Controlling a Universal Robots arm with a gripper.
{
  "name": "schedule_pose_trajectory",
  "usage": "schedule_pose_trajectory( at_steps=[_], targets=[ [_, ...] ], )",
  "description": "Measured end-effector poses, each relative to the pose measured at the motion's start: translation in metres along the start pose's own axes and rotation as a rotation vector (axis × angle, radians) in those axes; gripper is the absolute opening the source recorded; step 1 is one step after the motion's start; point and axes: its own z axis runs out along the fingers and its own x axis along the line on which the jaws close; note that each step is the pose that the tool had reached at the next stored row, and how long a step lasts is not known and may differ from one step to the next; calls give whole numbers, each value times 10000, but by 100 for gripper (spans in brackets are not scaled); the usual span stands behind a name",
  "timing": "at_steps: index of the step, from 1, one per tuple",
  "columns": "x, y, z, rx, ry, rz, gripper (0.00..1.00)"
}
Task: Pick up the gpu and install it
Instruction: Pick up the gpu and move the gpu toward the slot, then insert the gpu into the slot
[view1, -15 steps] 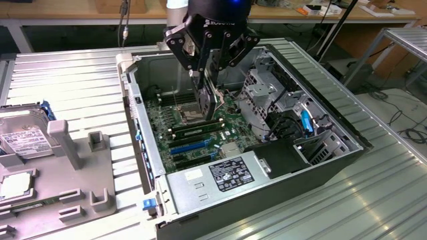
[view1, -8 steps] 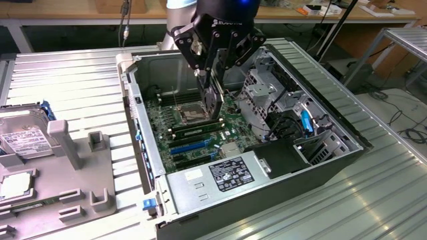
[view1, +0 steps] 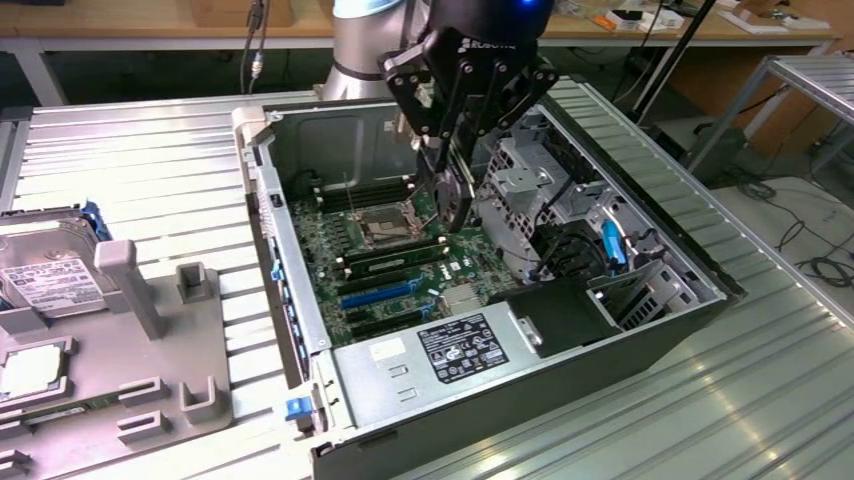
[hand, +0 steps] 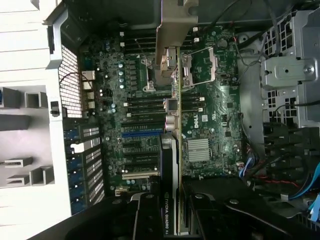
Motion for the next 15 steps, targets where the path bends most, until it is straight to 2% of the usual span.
schedule_pose_trajectory(
  at_steps=[7,15],
  targets=[
    [-208,16,7,-1,0,-1,27],
    [-221,17,7,0,0,0,27]
  ],
)
